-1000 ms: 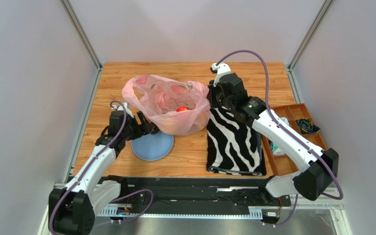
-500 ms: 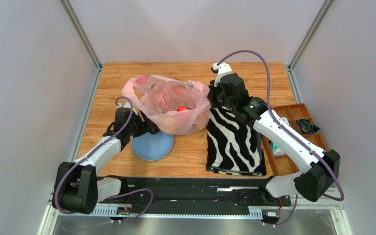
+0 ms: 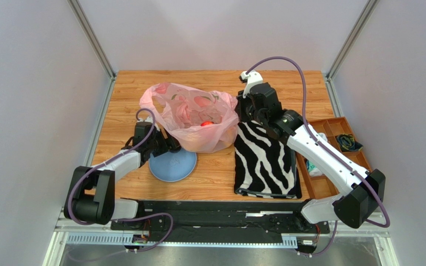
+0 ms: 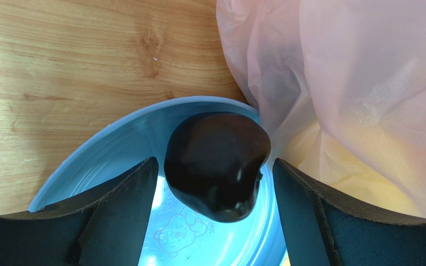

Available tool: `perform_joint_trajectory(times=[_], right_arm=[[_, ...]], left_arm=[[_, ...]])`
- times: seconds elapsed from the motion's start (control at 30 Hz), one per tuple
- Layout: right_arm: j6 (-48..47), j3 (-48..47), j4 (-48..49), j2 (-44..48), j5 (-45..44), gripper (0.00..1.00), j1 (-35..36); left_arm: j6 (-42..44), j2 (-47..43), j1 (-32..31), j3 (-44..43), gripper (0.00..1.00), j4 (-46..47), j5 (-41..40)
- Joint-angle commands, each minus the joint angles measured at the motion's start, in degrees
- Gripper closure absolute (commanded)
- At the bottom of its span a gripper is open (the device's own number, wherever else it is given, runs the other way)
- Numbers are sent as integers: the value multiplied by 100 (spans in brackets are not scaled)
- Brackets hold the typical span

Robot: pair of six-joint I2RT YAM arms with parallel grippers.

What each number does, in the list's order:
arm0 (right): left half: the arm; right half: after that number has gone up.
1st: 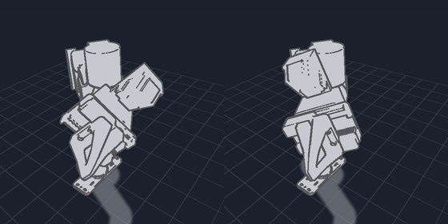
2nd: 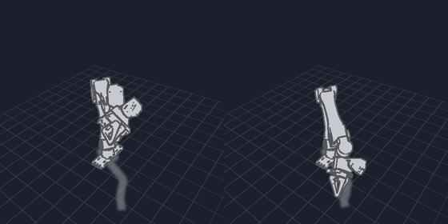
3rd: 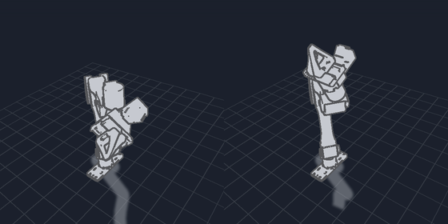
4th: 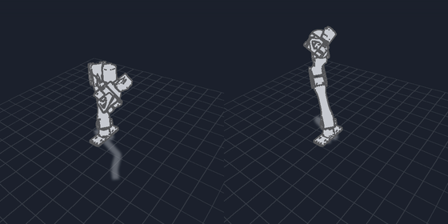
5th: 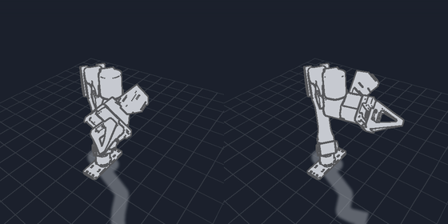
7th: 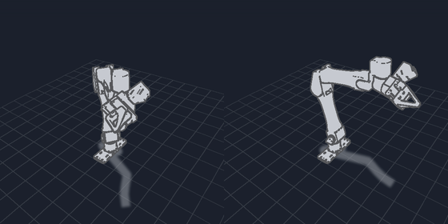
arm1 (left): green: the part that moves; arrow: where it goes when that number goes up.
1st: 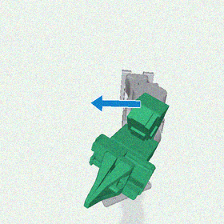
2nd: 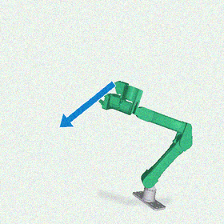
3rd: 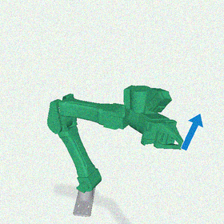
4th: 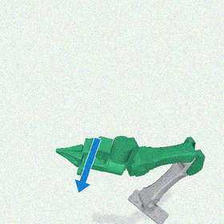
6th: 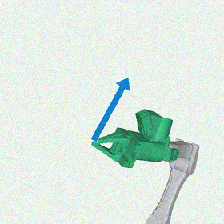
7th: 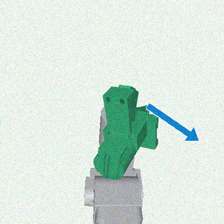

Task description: Place the fruits into the plastic bag

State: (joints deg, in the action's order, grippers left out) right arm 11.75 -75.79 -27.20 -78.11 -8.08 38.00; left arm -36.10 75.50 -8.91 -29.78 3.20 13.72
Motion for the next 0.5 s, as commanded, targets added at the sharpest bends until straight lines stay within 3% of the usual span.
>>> perform_joint_trajectory(times=[0.0, 0.1, 0.33, 0.47], right_arm=[[-6, -50, 101, 50, -10, 100, -47], [-6, -50, 110, 41, -19, 100, -47], [-6, -50, 101, 50, -19, 100, -47], [3, -50, 101, 50, -10, 100, -56]], left_arm=[[-47, 201, -15, -186, 16, 392, 211], [-73, 316, -15, -186, 19, 462, 272], [-64, 281, -15, -151, 40, 533, 351], [-47, 114, -15, -72, 42, 480, 237]])
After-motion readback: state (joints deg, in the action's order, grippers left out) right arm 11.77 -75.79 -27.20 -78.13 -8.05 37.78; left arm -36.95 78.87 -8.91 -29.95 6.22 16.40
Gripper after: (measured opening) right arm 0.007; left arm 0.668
